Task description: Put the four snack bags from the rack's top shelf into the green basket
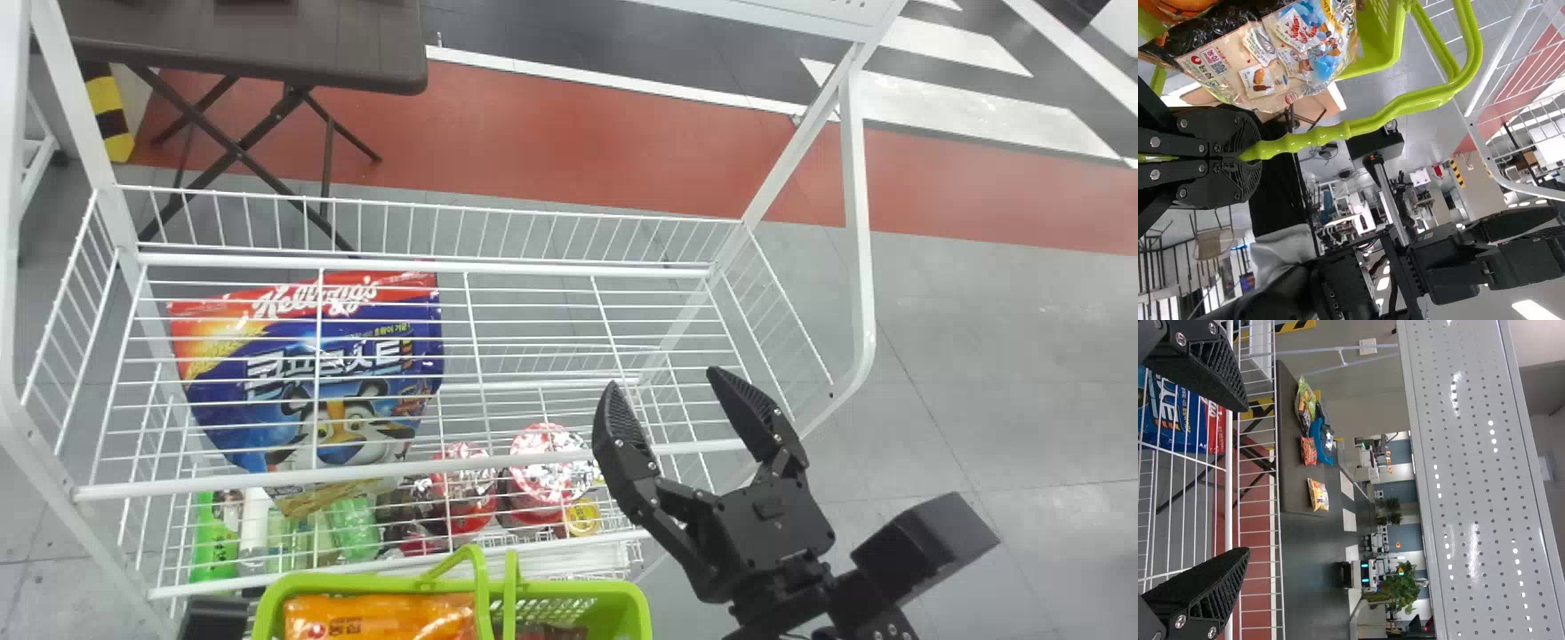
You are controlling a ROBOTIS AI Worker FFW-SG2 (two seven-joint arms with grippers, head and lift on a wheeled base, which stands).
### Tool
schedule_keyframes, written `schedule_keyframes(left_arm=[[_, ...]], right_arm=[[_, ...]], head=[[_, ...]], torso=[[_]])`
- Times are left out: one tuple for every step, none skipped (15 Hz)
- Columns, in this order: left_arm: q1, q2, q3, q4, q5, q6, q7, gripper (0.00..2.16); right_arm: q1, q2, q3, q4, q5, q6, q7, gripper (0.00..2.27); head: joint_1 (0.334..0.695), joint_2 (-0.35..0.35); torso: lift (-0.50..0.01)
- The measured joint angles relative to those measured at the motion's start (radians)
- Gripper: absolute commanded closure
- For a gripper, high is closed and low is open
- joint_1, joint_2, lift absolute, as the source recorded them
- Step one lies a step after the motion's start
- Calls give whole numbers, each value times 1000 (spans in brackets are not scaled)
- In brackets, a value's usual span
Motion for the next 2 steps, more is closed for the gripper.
schedule_keyframes(left_arm=[[0,0,0,0,0,0,0,2145],[1,0,0,-1,0,0,0,2145]], right_arm=[[0,0,0,0,0,0,0,53],[0,0,0,0,-1,-1,0,53]], head=[[695,-350],[695,-350]], torso=[[0],[0]])
